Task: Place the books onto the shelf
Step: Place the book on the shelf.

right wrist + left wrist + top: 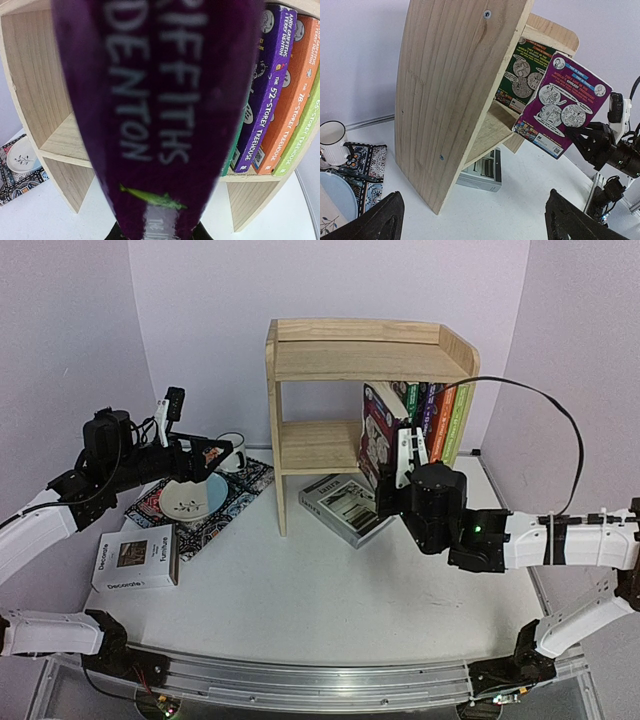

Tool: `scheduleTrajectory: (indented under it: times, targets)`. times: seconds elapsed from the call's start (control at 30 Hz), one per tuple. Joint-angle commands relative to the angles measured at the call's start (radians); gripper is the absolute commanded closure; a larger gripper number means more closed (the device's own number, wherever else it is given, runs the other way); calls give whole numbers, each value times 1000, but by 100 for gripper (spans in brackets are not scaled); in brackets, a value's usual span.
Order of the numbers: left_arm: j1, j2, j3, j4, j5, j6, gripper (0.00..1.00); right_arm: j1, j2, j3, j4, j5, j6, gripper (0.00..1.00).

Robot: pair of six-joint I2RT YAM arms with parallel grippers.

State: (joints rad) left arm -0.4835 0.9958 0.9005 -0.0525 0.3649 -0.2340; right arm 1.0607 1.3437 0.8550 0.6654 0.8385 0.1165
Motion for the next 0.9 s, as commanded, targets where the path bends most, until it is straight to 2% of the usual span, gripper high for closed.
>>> scheduleTrajectory:
  times: [0.0, 0.87]
  targets:
    - [0, -8, 19, 20, 23, 4, 1, -4, 12, 85, 10, 56, 5, 100]
    - [0, 4, 29, 26, 32, 10, 1, -114, 98, 221, -46, -18, 58, 100]
